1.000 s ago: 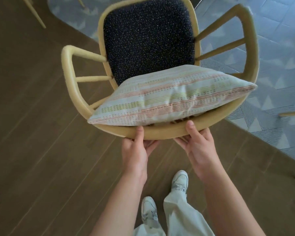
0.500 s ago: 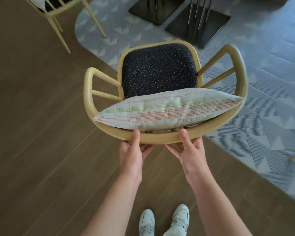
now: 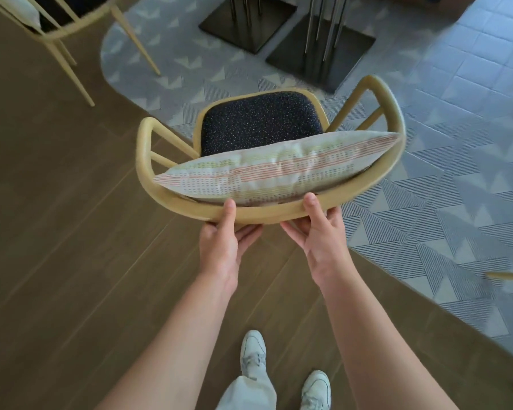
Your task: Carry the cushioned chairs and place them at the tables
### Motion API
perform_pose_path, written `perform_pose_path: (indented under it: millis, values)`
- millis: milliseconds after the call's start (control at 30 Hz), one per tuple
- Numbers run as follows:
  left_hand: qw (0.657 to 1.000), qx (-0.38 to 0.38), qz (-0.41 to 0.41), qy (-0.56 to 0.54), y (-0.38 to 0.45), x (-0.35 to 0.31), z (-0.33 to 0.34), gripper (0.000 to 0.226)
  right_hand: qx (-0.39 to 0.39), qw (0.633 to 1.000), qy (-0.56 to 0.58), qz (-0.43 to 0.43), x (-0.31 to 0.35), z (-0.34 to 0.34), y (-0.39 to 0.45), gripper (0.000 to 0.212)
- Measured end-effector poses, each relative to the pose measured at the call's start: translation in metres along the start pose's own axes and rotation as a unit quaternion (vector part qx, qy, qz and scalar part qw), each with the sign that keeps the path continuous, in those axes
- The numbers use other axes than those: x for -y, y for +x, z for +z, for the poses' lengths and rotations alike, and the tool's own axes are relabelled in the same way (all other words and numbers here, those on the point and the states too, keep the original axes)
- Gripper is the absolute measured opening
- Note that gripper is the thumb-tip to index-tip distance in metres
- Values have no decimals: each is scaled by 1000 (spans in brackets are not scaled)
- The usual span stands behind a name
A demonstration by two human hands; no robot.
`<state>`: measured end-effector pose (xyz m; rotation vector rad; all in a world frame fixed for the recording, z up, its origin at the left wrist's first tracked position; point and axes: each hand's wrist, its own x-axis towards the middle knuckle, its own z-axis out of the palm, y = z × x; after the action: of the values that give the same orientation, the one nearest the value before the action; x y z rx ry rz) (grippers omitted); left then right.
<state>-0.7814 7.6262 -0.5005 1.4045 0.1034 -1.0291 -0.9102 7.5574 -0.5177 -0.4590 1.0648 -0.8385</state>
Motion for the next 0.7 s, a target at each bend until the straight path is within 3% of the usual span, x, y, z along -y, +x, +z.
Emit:
perform_pose_path:
  millis: [567,700]
  values:
    - [998,29,-44,25,21,-24,5,37,-18,1000,0,25,18,25,17,53]
    - [994,27,-69,85,7,-38,6,35,-57,995,-40,73,35,35,9,39]
